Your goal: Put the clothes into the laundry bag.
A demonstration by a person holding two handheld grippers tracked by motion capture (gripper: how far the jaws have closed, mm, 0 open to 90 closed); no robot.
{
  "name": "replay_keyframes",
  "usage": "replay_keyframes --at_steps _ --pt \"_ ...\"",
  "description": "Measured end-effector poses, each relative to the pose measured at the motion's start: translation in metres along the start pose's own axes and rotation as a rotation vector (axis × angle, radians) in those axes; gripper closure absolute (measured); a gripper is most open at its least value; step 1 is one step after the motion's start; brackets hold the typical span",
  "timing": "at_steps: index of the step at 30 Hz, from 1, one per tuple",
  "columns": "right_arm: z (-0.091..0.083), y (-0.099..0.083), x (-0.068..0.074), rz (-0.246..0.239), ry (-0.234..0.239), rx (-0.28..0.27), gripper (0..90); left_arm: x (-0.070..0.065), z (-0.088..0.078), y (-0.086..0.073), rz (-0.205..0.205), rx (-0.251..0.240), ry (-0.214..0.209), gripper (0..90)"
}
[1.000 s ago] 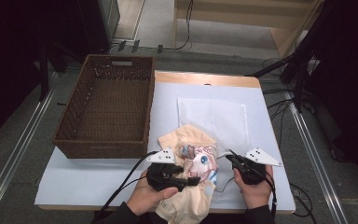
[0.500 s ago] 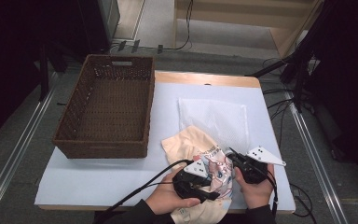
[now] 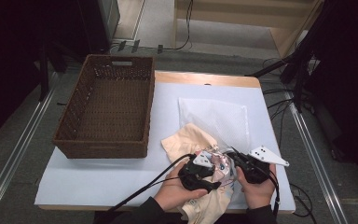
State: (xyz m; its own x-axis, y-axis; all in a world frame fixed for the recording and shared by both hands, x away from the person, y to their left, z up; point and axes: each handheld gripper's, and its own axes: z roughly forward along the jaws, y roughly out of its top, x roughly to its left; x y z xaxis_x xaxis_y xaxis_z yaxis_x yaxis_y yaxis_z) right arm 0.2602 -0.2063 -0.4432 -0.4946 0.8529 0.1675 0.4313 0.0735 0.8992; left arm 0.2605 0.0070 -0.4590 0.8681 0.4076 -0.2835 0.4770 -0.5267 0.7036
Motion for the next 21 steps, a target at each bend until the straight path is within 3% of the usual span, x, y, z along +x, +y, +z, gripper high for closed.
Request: replay_keyframes --at_steps 2,4,6,9,11,14,18,21 --pt "-0.001 0.000 -0.001 0.004 -0.005 -0.004 89.4 0.000 -0.007 0.001 0.029 -0.035 -0.007 46.4" --pt "-0.001 0.001 -0.003 0.007 -0.009 -0.007 89.4 0.000 -0.015 0.004 0.033 -0.053 0.010 39.6" --pt "-0.002 0.003 -0.008 0.014 -0.018 -0.013 89.4 0.002 -0.022 0.006 0.017 -0.061 0.006 33.8" --pt "-0.003 0.006 -0.016 0.033 -0.033 -0.028 89.5 0.007 -0.034 0.010 -0.006 -0.116 0.017 31.1" --pt "-0.003 0.007 -0.020 0.037 -0.045 -0.031 89.4 0.010 -0.036 0.012 -0.029 -0.144 0.037 29.4" --pt "-0.002 0.008 -0.024 0.051 -0.059 -0.038 89.4 0.017 -0.035 0.014 -0.076 -0.167 0.027 29.3" --pt "-0.002 0.012 -0.029 0.056 -0.067 -0.050 89.5 0.022 -0.036 0.019 -0.090 -0.206 0.027 29.2" --pt "-0.001 0.011 -0.032 0.063 -0.067 -0.049 89.4 0.026 -0.042 0.025 -0.103 -0.225 0.041 24.3"
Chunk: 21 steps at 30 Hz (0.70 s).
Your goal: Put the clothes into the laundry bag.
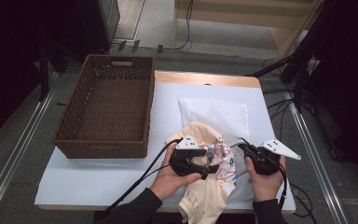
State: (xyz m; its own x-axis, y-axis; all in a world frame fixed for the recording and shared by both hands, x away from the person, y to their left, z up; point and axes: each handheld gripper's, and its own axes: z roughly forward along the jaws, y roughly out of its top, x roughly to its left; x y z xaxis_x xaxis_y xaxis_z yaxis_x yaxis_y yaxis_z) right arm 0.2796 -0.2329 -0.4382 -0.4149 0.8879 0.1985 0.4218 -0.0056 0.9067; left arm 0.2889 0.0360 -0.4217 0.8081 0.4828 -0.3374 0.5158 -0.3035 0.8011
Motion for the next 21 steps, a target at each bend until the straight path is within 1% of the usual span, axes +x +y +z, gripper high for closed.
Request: replay_keyframes --at_steps 2,4,5,7,8,9,11,12,13,14,15,16,17,19,20,21 --pt "0.002 -0.003 -0.002 0.005 -0.004 0.003 89.4 0.003 -0.004 0.005 -0.017 -0.025 0.016 22.9" --pt "0.003 -0.004 -0.002 0.008 -0.002 0.009 89.5 0.008 -0.006 0.008 -0.052 -0.047 0.025 22.8" --pt "0.003 -0.005 -0.002 0.011 -0.002 0.010 89.5 0.010 -0.007 0.010 -0.065 -0.055 0.043 22.5" --pt "0.004 -0.006 -0.001 0.007 -0.001 0.013 89.5 0.016 -0.004 0.010 -0.077 -0.043 0.093 22.7" --pt "0.004 -0.006 0.000 0.007 -0.001 0.013 89.5 0.020 -0.001 0.010 -0.089 -0.022 0.104 22.5" --pt "0.004 -0.007 0.001 0.008 0.001 0.018 89.5 0.025 0.005 0.009 -0.107 0.021 0.118 22.5" --pt "0.006 -0.008 0.002 0.003 0.003 0.021 89.4 0.034 0.016 0.004 -0.129 0.086 0.146 21.3" --pt "0.006 -0.008 0.003 0.002 0.005 0.023 89.4 0.037 0.021 0.002 -0.139 0.116 0.148 19.9" --pt "0.006 -0.008 0.003 -0.001 0.005 0.025 89.4 0.041 0.028 -0.003 -0.141 0.161 0.153 19.9" --pt "0.007 -0.009 0.004 -0.002 0.005 0.027 89.4 0.042 0.033 -0.006 -0.131 0.195 0.163 22.3" --pt "0.007 -0.009 0.005 0.002 0.006 0.028 89.4 0.042 0.037 -0.010 -0.124 0.206 0.171 23.7" --pt "0.008 -0.009 0.005 -0.002 0.004 0.031 89.4 0.039 0.038 -0.011 -0.095 0.198 0.197 27.5" --pt "0.008 -0.010 0.005 -0.003 0.005 0.034 89.4 0.036 0.037 -0.011 -0.065 0.183 0.211 37.3" --pt "0.009 -0.011 0.004 -0.003 0.006 0.036 89.4 0.032 0.034 -0.008 -0.063 0.166 0.176 63.0" --pt "0.009 -0.011 0.003 0.000 0.006 0.035 89.5 0.029 0.033 -0.007 -0.046 0.161 0.181 70.8" --pt "0.009 -0.011 0.003 0.004 0.005 0.036 89.5 0.027 0.032 -0.006 -0.030 0.166 0.183 77.8"
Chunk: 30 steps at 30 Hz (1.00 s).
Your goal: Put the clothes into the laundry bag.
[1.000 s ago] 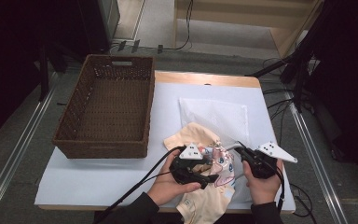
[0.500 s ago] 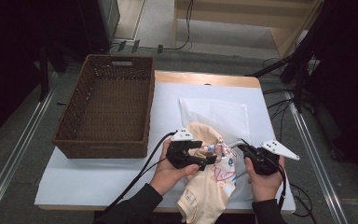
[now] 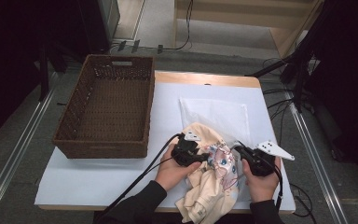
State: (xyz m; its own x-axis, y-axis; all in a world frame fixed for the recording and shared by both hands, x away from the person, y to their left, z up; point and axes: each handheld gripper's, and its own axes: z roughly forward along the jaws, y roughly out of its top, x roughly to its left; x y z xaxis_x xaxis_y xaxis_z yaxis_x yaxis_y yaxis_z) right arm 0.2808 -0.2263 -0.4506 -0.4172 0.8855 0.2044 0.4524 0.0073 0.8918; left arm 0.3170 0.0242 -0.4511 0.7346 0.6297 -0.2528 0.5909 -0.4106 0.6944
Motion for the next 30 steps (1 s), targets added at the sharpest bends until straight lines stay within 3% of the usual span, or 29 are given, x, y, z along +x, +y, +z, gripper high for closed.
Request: replay_keyframes --at_steps 3,6,11,13,18,22,25,27,28,30 --pt "0.000 0.000 -0.001 0.000 0.004 -0.002 89.4 -0.003 -0.004 0.003 0.000 -0.011 -0.043 82.5" --pt "-0.001 0.002 -0.001 0.002 0.007 -0.007 89.4 -0.009 -0.012 0.006 0.001 -0.056 -0.080 83.0" --pt "-0.002 0.003 -0.002 0.005 0.006 -0.009 89.5 -0.024 -0.019 0.013 0.033 -0.106 -0.131 81.9" --pt "-0.002 0.003 -0.002 0.001 0.007 -0.010 89.5 -0.029 -0.018 0.015 0.044 -0.096 -0.161 81.7" --pt "-0.003 0.005 -0.004 0.011 0.020 -0.011 89.6 -0.038 -0.011 0.015 0.119 -0.054 -0.216 81.7" --pt "-0.006 0.008 -0.005 0.009 0.028 -0.013 89.6 -0.042 0.002 0.013 0.153 0.040 -0.254 81.7" --pt "-0.006 0.009 -0.003 -0.007 0.027 -0.008 89.6 -0.045 0.014 0.012 0.163 0.113 -0.206 81.4" --pt "-0.005 0.009 0.000 -0.026 0.026 -0.001 89.6 -0.045 0.021 0.013 0.149 0.131 -0.138 81.3" --pt "-0.005 0.010 0.002 -0.026 0.026 0.001 89.6 -0.043 0.027 0.013 0.114 0.138 -0.106 81.4" --pt "-0.005 0.011 0.006 -0.048 0.022 0.003 89.6 -0.039 0.034 0.013 0.070 0.146 -0.109 80.9"
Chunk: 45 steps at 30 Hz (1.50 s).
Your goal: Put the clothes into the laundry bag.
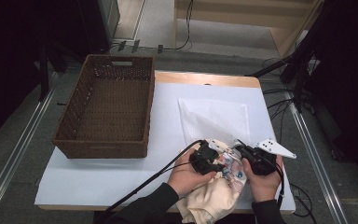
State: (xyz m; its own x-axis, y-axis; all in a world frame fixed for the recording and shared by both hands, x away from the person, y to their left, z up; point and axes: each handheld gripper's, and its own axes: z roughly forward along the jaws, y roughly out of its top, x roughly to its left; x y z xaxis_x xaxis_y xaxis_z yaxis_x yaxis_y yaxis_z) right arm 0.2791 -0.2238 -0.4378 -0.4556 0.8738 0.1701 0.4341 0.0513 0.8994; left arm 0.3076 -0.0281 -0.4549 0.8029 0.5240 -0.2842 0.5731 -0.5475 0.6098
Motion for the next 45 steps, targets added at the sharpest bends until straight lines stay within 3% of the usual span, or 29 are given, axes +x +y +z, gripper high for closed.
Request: replay_keyframes --at_steps 1,3,5,7,9,11,12,15,17,18,20,22,25,29,32,34,37,39,42,45 --pt "0.000 0.000 0.001 -0.011 -0.004 0.002 89.6 0.000 0.000 0.000 0.002 -0.007 -0.007 79.6" --pt "-0.002 0.001 0.001 -0.015 -0.006 -0.004 89.6 -0.004 -0.007 -0.001 0.065 -0.048 -0.026 70.4" --pt "-0.005 0.001 -0.003 0.000 -0.007 -0.014 89.6 -0.007 -0.022 -0.003 0.117 -0.138 -0.033 55.9" --pt "-0.007 0.001 -0.007 0.020 -0.009 -0.022 89.6 -0.002 -0.038 -0.001 0.089 -0.229 0.007 43.7" --pt "-0.007 0.000 -0.010 0.032 -0.011 -0.024 89.6 0.012 -0.049 0.004 -0.004 -0.277 0.090 36.9" --pt "-0.005 -0.001 -0.009 0.034 -0.010 -0.019 89.6 0.032 -0.050 0.007 -0.113 -0.255 0.157 34.2" --pt "-0.005 -0.001 -0.008 0.029 -0.010 -0.020 89.6 0.040 -0.046 0.007 -0.115 -0.230 0.180 32.3" --pt "-0.005 0.001 -0.005 0.022 -0.003 -0.022 89.6 0.056 -0.026 0.002 -0.096 -0.084 0.231 27.4" --pt "-0.004 0.001 -0.004 0.021 -0.003 -0.019 89.6 0.063 -0.015 -0.004 -0.095 -0.030 0.210 24.3" --pt "-0.003 0.000 -0.004 0.020 -0.003 -0.014 89.6 0.063 -0.015 -0.005 -0.092 -0.048 0.215 24.9" --pt "-0.002 -0.001 -0.004 0.023 -0.002 -0.011 89.6 0.063 -0.016 -0.005 -0.101 -0.063 0.188 38.1" --pt "-0.001 -0.001 -0.004 0.018 0.000 -0.009 89.6 0.061 -0.016 -0.003 -0.089 -0.075 0.151 63.0" --pt "-0.003 -0.001 -0.004 0.020 0.001 -0.013 89.6 0.052 -0.021 -0.002 -0.049 -0.107 0.122 80.1" --pt "-0.004 0.000 -0.008 0.031 0.000 -0.019 89.6 0.030 -0.031 0.000 0.049 -0.191 0.018 81.6" --pt "-0.005 0.002 -0.010 0.034 0.013 -0.014 89.6 0.012 -0.031 0.002 0.144 -0.190 -0.033 81.7" --pt "-0.006 0.004 -0.010 0.030 0.024 -0.010 89.6 0.007 -0.028 0.003 0.155 -0.174 -0.063 81.6" --pt "-0.009 0.005 -0.011 0.021 0.024 -0.010 89.6 0.009 -0.026 0.003 0.130 -0.177 -0.116 81.6" --pt "-0.009 0.005 -0.011 0.022 0.020 -0.012 89.6 0.008 -0.025 0.003 0.132 -0.174 -0.119 81.5" --pt "-0.008 0.005 -0.010 0.008 0.011 -0.008 89.6 0.002 -0.022 0.004 0.180 -0.151 -0.135 81.4" --pt "-0.007 0.006 -0.006 -0.024 0.057 -0.013 89.6 -0.003 -0.020 0.006 0.220 -0.140 -0.139 81.3"
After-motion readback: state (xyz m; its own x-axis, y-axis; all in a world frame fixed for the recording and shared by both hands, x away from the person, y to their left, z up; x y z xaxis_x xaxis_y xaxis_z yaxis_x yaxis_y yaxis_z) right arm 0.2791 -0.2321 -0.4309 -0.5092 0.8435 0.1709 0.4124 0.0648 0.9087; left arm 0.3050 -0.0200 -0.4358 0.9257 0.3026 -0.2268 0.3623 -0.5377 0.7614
